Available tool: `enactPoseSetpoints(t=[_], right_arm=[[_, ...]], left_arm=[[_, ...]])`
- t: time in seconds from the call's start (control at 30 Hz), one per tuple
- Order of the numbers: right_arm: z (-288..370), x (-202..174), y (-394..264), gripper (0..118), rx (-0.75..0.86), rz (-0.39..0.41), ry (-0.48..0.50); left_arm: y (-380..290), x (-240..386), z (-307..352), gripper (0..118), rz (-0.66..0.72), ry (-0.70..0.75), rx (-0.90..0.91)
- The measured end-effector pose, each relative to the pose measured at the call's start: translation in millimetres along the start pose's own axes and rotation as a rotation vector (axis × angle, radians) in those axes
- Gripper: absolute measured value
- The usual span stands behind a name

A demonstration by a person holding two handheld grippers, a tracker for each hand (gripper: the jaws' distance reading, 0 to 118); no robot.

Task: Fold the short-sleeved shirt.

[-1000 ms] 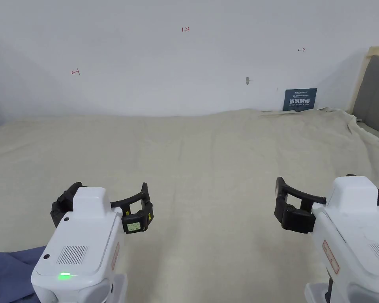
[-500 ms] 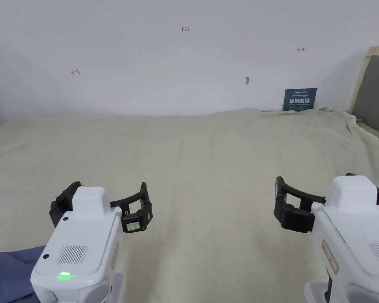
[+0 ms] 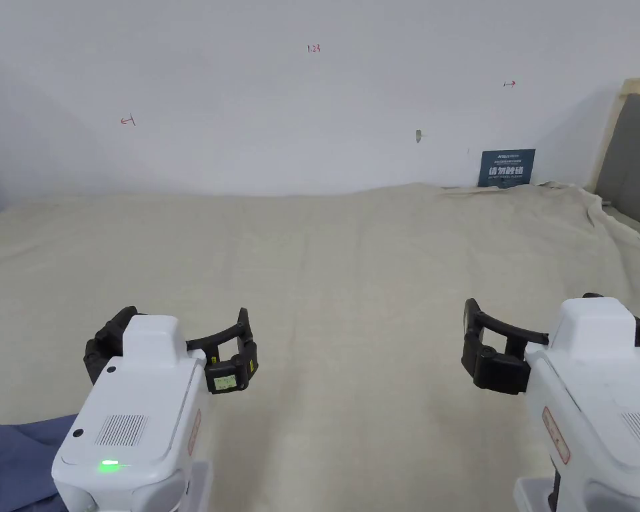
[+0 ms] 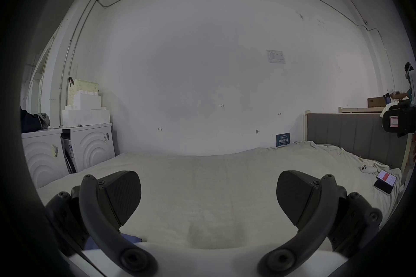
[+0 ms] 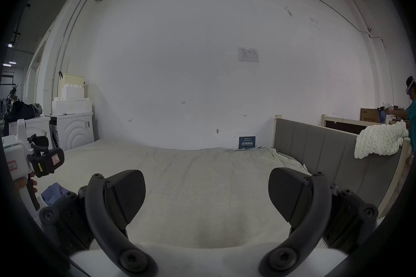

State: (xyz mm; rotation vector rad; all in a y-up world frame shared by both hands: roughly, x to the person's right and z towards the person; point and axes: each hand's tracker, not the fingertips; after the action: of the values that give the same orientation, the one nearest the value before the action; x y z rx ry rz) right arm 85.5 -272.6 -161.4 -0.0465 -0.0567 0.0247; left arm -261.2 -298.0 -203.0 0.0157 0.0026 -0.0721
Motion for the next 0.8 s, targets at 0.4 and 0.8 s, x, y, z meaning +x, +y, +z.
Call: enactPoseSetpoints(t=[0.4, 0.8], right_arm=[[-0.6, 0.1, 0.1, 110, 0.001, 0.001, 0.002], [-0.2, 0.4, 1.7, 110, 0.005, -0.003, 0.001]], left_arm=[[0.1, 1.4, -1.9, 118, -0.003, -0.01, -0.003], [0.7, 1.9, -3.1, 118, -0.006, -0.013, 0.004]])
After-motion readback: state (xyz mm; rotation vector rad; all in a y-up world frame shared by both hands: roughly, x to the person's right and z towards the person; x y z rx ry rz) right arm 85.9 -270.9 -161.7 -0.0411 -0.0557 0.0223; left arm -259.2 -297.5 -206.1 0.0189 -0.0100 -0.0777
